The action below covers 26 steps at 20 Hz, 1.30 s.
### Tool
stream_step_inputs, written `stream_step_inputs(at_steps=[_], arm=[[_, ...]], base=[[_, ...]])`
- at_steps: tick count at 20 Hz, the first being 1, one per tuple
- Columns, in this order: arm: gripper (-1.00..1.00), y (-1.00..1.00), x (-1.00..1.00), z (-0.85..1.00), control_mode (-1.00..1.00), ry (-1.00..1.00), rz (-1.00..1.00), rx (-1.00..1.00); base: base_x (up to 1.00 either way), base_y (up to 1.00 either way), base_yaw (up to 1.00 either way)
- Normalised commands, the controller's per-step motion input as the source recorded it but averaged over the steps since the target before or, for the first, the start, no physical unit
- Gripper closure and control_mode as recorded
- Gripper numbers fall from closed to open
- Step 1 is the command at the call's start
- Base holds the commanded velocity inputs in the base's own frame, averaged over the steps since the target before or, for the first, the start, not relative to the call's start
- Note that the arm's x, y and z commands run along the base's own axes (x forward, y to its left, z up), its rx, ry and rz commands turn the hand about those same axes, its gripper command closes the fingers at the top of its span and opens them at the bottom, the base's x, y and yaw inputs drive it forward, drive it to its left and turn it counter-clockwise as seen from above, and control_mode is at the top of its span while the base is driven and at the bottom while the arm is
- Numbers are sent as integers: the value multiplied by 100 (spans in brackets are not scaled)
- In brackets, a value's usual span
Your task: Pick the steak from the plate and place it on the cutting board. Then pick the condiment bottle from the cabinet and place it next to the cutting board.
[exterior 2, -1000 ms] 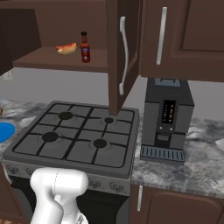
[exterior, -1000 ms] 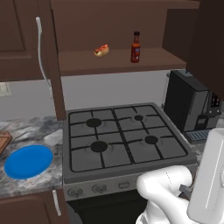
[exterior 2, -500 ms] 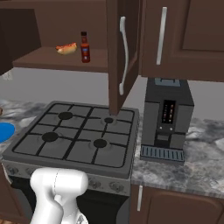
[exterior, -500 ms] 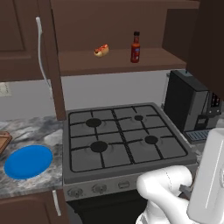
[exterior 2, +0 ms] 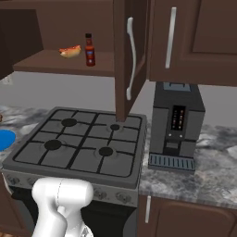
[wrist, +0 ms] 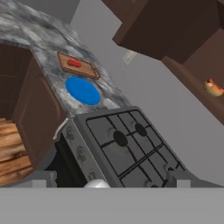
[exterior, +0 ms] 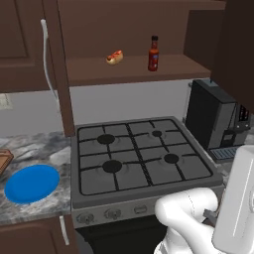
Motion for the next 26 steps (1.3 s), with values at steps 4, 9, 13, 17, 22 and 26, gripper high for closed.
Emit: stream_step_inputs(at_steps=[4,9,13,17,22,26], arm=[[-100,0,0,0,100,0,0,0],[-100,0,0,0,100,0,0,0],[-100,0,0,0,100,0,0,0],[-100,0,16,-1,-100,0,0,0],[-100,0,23,0,-100,0,0,0],[-100,2,31,0,-100,0,0,0]], base=[[36,61,0],[39,49,0],[52,16,0],[24,3,0],[0,0,0],[0,0,0]])
